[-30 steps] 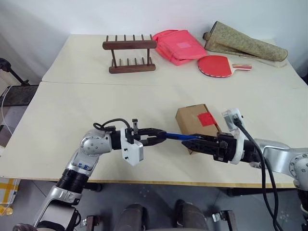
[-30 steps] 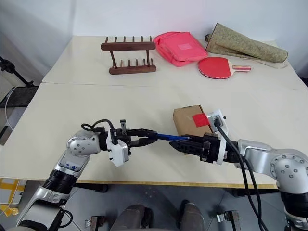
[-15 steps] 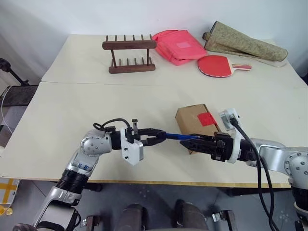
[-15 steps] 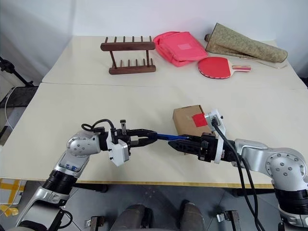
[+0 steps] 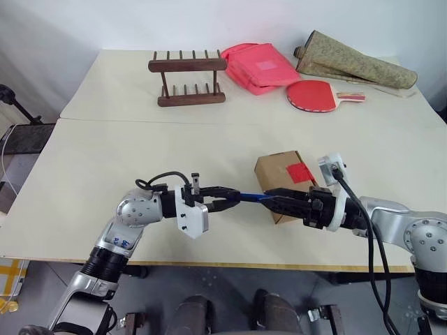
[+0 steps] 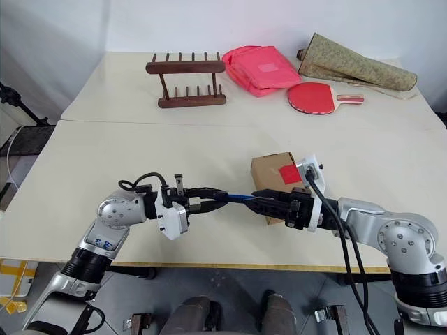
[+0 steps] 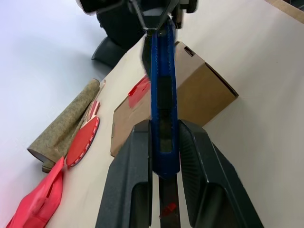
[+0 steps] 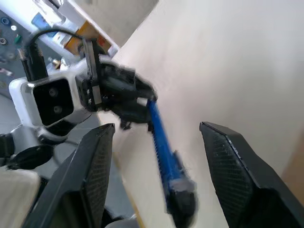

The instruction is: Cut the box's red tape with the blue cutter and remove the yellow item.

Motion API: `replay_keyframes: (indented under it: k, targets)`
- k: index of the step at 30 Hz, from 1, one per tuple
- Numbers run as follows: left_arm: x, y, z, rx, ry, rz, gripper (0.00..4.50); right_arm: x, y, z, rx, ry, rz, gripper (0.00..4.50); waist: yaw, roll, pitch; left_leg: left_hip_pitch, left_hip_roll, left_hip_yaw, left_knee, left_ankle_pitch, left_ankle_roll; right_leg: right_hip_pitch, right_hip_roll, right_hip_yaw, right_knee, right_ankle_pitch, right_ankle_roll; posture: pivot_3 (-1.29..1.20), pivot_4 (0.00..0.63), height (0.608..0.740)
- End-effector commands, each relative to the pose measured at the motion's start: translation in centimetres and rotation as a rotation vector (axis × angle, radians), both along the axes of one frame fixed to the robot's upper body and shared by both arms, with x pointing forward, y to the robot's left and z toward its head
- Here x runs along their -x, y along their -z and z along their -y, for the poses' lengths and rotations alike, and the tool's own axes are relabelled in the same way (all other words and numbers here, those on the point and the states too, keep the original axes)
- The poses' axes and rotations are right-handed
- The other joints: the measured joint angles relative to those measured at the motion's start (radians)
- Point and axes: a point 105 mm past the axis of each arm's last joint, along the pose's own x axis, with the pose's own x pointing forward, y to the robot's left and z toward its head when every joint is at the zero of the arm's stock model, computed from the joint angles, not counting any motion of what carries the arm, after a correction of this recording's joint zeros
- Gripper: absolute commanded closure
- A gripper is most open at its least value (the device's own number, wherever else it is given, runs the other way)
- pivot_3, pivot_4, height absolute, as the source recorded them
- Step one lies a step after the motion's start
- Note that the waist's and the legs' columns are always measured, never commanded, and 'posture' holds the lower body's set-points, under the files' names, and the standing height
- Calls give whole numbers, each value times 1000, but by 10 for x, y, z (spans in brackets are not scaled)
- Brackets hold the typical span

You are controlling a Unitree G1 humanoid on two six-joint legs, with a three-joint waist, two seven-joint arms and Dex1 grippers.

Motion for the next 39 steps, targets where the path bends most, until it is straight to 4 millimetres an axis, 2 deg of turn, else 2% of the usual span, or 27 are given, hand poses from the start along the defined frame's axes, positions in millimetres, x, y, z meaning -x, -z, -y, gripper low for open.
replay_keyframes:
  k: [1,4,7,8,11,13,17,20,24,28,36,38,39]
  targets:
    - [4,-6,-14,52,-35,-69,4039,4,-33,27,31,57,271,993,1,0,0,0,0,0,0,0,0,0,0,0,0,0,0,0,150,740]
    - [8,1,-29,57,-81,-171,4039,3,-44,45,90,114,380,993,-2,0,0,0,0,0,0,0,0,0,0,0,0,0,1,0,150,740]
    - [10,11,-40,66,-134,-265,4039,-17,-57,63,193,294,600,993,-7,0,0,1,0,1,0,0,0,0,1,1,0,0,1,0,150,740]
    - [10,13,-42,73,-145,-283,4039,-22,-59,66,227,335,660,993,-10,0,0,1,0,1,0,0,0,0,1,2,0,0,1,0,150,740]
    - [8,10,-40,119,-170,-313,4039,-33,-55,67,274,404,773,1365,-14,0,0,2,0,2,0,0,-1,0,1,2,1,0,1,0,150,740]
    - [6,6,-38,158,-185,-332,4039,-40,-54,63,291,448,848,1964,-16,0,0,2,0,3,0,1,-1,0,1,3,1,0,1,0,150,740]
    - [0,0,-35,221,-220,-351,4039,-54,-55,43,241,538,934,3365,-27,1,0,3,0,3,-1,1,-1,0,1,3,3,0,1,0,150,740]
    - [-2,-2,-32,256,-239,-368,4039,-59,-56,38,222,576,959,4429,-28,1,1,4,1,3,-2,1,-2,0,2,3,4,0,1,0,150,740]
    - [-3,-3,-28,276,-253,-379,4039,-60,-51,29,162,527,852,4472,-24,1,1,4,1,2,-2,1,-2,0,2,3,4,0,1,0,150,740]
    - [-5,-4,-27,265,-247,-367,4039,-48,-46,16,139,381,777,3594,-25,2,1,4,1,2,-2,1,-2,0,2,3,4,0,1,0,150,740]
    - [-21,-15,-25,211,-215,-229,4039,-45,-52,13,163,286,771,780,-26,3,2,4,1,3,-2,1,-2,0,2,3,5,0,0,0,150,740]
    - [-26,-17,-26,181,-209,-179,4039,-41,-55,11,141,236,731,145,-25,3,2,4,1,3,-2,1,-2,0,2,3,5,0,0,0,150,740]
    - [-27,-16,-26,154,-200,-151,4039,-38,-54,10,101,192,651,58,-25,3,2,4,1,3,-2,1,-2,0,2,3,5,0,0,0,150,740]
